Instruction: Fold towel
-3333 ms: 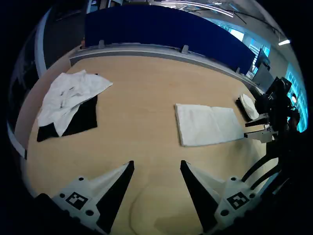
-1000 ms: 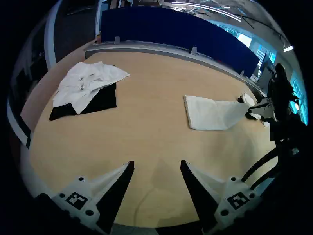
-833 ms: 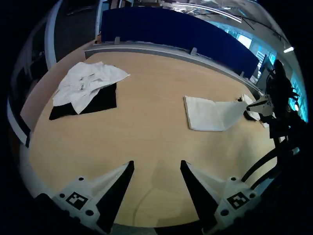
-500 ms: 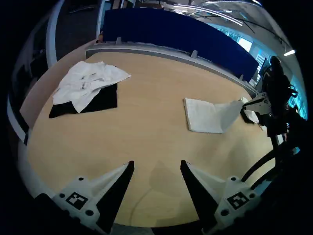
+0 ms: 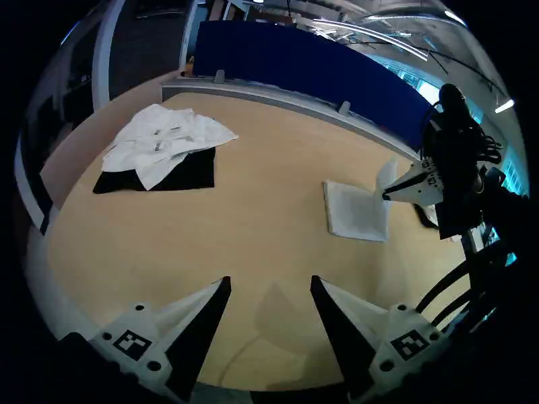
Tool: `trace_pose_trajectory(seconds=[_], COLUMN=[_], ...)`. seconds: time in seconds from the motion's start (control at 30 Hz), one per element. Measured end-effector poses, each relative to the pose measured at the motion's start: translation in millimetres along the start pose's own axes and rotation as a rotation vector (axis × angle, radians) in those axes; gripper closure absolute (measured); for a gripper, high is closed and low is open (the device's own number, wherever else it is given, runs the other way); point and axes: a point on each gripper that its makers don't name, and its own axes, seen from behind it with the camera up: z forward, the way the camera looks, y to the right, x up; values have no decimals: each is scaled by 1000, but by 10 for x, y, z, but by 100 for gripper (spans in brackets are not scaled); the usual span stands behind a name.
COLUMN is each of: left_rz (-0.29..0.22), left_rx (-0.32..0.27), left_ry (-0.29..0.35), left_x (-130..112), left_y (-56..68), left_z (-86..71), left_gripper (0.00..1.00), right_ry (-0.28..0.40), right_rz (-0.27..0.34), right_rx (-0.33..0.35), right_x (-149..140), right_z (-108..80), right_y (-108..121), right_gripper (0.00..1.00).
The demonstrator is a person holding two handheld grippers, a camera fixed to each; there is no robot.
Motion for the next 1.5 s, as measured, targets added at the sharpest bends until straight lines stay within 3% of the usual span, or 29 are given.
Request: trace_pose_trajectory(seconds=[0.2, 0.4, 0.63, 0.7, 0.8, 1.13, 1.5], left_rz=[-29, -56, -56, -51, -48, -43, -27], left_rx=[19, 17, 11, 12, 13, 5, -14], left_ry=[6, 10, 11, 11, 12, 8, 3], left_x=[-66, -93, -70, -57, -38, -14, 21], left_y=[-57, -52, -28, -28, -29, 23, 96], left_z=[-30, -47, -37, -34, -28, -3, 36], left_gripper=[12, 12, 12, 12, 12, 12, 12], right_ry=[-44, -72, -55, -40, -12, 33, 17], right_rz=[16, 42, 66, 70, 75, 135, 286], right_rx=[93, 119, 120, 116, 112, 58, -25], right_x=[-4, -104, -85, -61, -24, -163, -618], right_z=[535, 732, 677, 649, 574, 252, 28], right_y=[-321, -427, -405, -395, -386, -286, -285], right_gripper=[97, 98, 92, 81, 54, 18, 6])
